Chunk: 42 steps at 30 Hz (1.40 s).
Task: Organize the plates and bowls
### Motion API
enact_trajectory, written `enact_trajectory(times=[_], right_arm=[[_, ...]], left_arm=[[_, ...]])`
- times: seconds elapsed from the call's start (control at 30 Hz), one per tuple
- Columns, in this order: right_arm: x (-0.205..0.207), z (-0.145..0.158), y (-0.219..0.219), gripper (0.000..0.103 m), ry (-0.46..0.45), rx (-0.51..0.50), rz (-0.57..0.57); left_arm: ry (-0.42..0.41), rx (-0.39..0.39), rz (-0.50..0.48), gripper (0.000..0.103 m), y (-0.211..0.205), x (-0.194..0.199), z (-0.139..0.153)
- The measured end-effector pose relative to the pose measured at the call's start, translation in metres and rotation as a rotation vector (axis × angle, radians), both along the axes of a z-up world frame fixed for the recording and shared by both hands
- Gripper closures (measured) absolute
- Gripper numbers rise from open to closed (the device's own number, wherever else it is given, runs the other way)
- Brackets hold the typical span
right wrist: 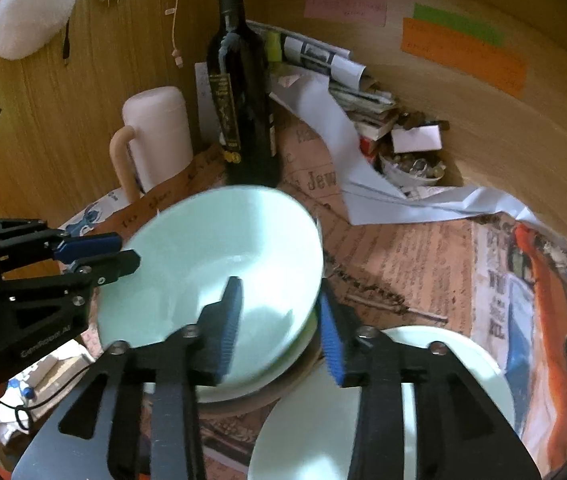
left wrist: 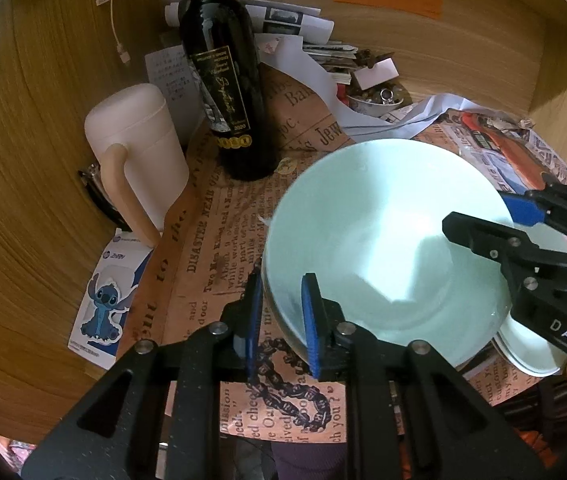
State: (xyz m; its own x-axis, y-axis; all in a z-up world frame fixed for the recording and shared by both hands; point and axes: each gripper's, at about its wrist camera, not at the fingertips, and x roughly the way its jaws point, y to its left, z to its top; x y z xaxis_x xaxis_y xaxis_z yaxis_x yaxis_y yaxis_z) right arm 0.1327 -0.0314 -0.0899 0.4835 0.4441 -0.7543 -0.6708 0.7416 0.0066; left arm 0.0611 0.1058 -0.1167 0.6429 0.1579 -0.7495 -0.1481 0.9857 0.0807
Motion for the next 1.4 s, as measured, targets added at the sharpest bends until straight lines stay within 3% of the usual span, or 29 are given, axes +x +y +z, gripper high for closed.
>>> enact_trajectory(times=[0.07,0.17,0.27,0.37,0.53,0.77,1.03,1.13,1.2,1.33,1.4], right_arm=[[-0.001,0.002,0.000,0.053,-0.025,0.007,0.004],[-0.001,0.007,0.000,0.053,-0.040,0.014,0.010],[0.000,0.010,-0.002,0.053,-0.038,0.023,0.007],[0.006,0.008,-0.005,0.053,-0.007,0.033,0.002],[0.017,0.001,-0.013,0.053,0.065,0.037,-0.016],[0.025,-0.012,-0.013,0.053,0.165,0.016,0.001],[0.033,-0.026,-0.009,0.053,0.230,-0.014,0.021],[0.038,-0.031,-0.010,0.056,0.257,-0.003,0.010],[0.042,-0.033,-0.011,0.065,0.290,0.009,0.016],[0.044,-0.035,-0.009,0.067,0.313,0.013,0.022],[0.043,-0.036,-0.008,0.067,0.312,0.002,0.022]], left_arm=[[-0.004,-0.005,-0.005,0.084,0.000,0.000,0.002],[-0.012,-0.015,-0.005,0.078,0.001,-0.001,0.005],[-0.039,-0.038,0.000,0.054,0.005,-0.005,0.011],[-0.083,-0.056,0.011,0.040,0.011,-0.012,0.018],[-0.081,-0.084,0.014,0.035,0.019,-0.015,0.019],[-0.006,-0.194,-0.001,0.035,0.029,-0.008,-0.001],[0.034,-0.258,-0.021,0.036,0.029,-0.001,-0.014],[0.043,-0.267,-0.038,0.047,0.027,0.002,-0.018],[0.054,-0.278,-0.053,0.051,0.025,0.003,-0.020],[0.060,-0.314,-0.079,0.064,0.023,0.005,-0.021],[0.062,-0.310,-0.081,0.064,0.021,0.006,-0.022]])
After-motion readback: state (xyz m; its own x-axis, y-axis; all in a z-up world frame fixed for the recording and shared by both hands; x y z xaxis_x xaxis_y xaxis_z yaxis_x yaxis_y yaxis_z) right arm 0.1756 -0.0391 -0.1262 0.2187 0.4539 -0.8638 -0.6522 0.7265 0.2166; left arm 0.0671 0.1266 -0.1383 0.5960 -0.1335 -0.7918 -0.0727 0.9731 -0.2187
